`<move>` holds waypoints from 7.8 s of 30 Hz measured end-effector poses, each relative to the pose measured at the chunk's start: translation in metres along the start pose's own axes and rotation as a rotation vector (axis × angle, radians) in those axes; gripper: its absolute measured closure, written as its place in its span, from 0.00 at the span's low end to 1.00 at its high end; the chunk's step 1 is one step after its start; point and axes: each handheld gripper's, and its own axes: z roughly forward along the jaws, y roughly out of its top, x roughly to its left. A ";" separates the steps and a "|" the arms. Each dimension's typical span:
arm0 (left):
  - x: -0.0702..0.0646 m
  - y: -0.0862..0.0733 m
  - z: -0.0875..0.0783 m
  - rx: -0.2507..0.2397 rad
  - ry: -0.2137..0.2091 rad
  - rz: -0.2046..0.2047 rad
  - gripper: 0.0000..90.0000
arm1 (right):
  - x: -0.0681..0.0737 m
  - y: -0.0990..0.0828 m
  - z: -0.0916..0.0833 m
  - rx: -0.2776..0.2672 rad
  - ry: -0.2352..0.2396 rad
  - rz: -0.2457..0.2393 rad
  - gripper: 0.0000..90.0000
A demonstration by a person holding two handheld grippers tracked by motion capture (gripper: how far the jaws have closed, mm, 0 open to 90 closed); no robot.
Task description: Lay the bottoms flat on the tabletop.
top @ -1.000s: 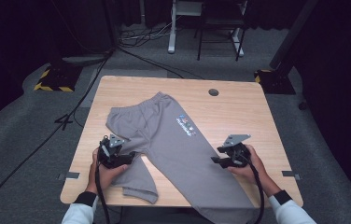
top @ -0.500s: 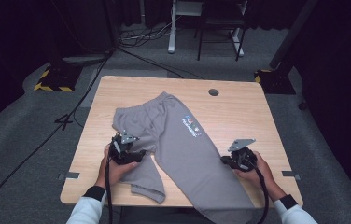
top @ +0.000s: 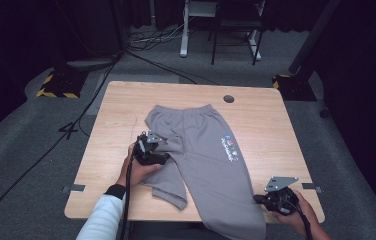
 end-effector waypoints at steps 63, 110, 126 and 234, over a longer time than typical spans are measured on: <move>-0.021 0.004 -0.042 -0.108 -0.007 -0.040 0.35 | -0.183 0.043 0.019 -0.163 -0.428 0.324 0.76; -0.052 -0.059 -0.069 0.083 -0.099 0.063 0.87 | -0.158 0.066 0.052 -0.105 -0.340 0.255 0.84; -0.038 -0.026 -0.055 -0.040 -0.018 -0.022 0.34 | -0.110 0.102 0.043 -0.201 -0.234 0.082 0.57; -0.021 -0.021 -0.052 -0.099 0.176 -0.091 0.30 | 0.075 0.162 0.044 -0.340 0.140 -0.355 0.94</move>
